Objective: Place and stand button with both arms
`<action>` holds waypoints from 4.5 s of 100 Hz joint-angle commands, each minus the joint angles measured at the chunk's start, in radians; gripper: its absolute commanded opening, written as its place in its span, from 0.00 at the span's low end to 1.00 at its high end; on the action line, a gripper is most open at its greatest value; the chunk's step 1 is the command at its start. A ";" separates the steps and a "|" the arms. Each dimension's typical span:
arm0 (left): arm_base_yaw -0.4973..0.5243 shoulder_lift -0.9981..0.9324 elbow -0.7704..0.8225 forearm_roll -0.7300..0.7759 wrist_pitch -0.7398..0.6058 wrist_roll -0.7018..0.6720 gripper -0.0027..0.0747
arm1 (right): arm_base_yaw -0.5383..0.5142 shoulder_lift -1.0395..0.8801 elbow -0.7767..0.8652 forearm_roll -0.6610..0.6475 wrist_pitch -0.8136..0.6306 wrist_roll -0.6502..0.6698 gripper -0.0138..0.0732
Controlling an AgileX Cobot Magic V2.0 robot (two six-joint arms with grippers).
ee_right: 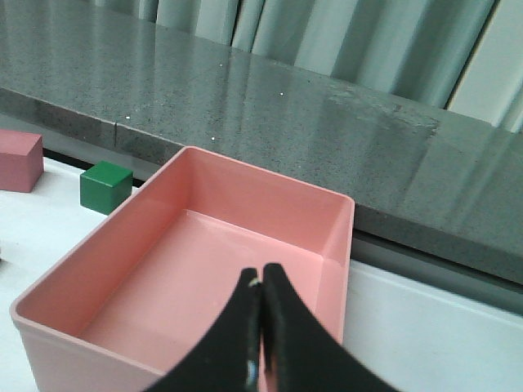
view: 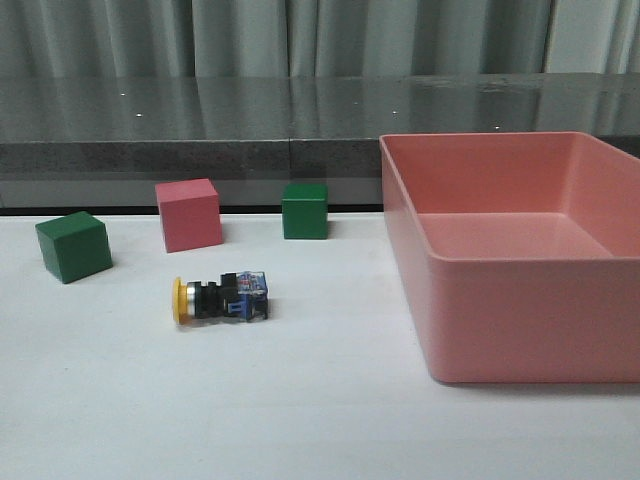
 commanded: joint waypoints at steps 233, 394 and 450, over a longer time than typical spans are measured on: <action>0.000 1.947 -0.992 -1.187 0.890 2.173 0.63 | -0.007 0.009 -0.027 0.011 -0.087 0.000 0.09; -0.544 1.805 -1.280 0.793 0.836 0.883 0.01 | -0.007 0.009 -0.027 0.011 -0.108 -0.001 0.09; -0.554 1.798 -1.342 0.775 0.882 0.831 0.78 | -0.007 0.009 -0.027 0.011 -0.108 -0.001 0.09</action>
